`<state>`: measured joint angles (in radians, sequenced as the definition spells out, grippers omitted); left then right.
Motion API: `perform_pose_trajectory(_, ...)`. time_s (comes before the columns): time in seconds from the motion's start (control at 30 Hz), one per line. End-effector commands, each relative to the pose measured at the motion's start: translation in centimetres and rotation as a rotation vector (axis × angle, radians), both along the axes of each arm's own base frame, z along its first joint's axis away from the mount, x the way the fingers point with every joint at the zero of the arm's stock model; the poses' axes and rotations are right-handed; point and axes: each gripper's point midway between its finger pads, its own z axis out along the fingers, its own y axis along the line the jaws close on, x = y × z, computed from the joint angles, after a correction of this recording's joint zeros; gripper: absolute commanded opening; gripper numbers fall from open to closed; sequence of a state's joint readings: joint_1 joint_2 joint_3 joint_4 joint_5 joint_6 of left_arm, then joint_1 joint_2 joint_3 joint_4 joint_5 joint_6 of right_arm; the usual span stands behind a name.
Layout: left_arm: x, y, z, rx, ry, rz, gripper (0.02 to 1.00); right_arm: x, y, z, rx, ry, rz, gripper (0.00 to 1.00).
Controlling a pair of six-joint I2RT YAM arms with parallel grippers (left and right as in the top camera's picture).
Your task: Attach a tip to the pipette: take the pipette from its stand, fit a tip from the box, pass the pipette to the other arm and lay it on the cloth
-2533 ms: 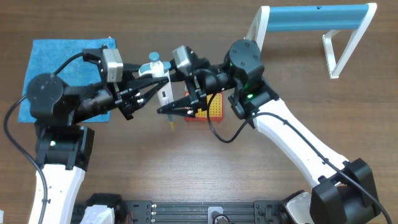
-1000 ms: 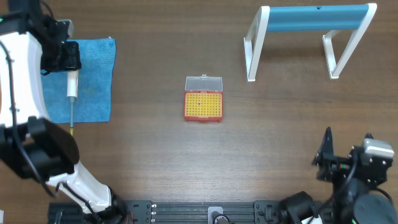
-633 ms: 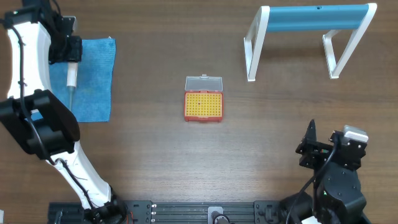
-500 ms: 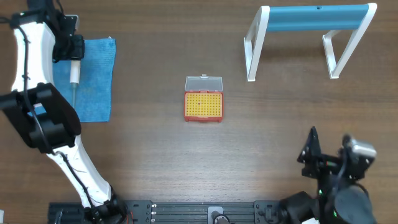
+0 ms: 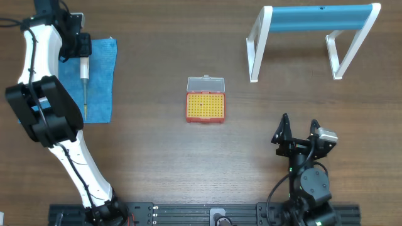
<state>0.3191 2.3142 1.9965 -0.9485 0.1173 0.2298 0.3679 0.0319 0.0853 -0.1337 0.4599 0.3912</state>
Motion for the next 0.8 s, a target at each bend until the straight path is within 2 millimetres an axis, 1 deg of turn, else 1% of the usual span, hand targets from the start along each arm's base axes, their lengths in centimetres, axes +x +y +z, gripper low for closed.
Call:
perform_pose_trajectory(0.03,0.1,-0.4,-1.3,-0.038,0.021,0.008,0.027,0.3,0.2,-1.2,0.019,-0.003,0.001,0.864)
perform_pose_trajectory(0.27,0.0,-0.4,-1.8,-0.041,0.033,0.008,0.029,0.3,0.2,-1.2,0.020,-0.003,0.002,0.866)
perform_pose_trajectory(0.33,0.1,-0.2,-1.8,-0.031,0.032,0.012,0.038,0.3,0.2,-1.2,0.020,-0.002,0.001,0.866)
perform_pose_trajectory(0.37,0.2,0.0,-1.8,-0.020,0.026,0.014,0.064,0.3,0.2,-1.2,0.019,-0.002,0.001,0.866)
perform_pose_trajectory(0.4,0.4,0.1,-1.7,-0.018,0.020,0.014,0.071,0.3,0.1,-1.3,0.018,0.001,0.001,0.866)
perform_pose_trajectory(0.47,0.5,0.4,-1.7,0.001,0.014,0.018,0.073,0.2,0.1,-1.9,-0.005,0.027,-0.002,0.866)
perform_pose_trajectory(0.57,0.8,0.6,-1.8,0.006,0.005,0.019,0.086,0.2,0.1,-1.9,-0.008,0.028,-0.002,0.866)
perform_pose_trajectory(0.6,0.7,0.6,-2.1,0.004,0.010,0.019,0.106,0.2,-0.5,-1.8,-0.010,0.024,-0.034,0.866)
perform_pose_trajectory(0.67,0.4,0.4,-3.4,-0.006,0.042,0.019,0.112,0.1,-1.2,-1.7,-0.044,0.026,-0.072,0.866)
perform_pose_trajectory(0.77,-0.1,0.2,-5.0,-0.018,0.077,0.018,0.123,0.1,-1.2,-1.7,-0.163,0.042,-0.065,0.866)
perform_pose_trajectory(0.8,-0.1,0.2,-5.2,-0.019,0.081,0.018,0.154,0.1,-1.2,-1.7,-0.221,0.050,-0.061,0.866)
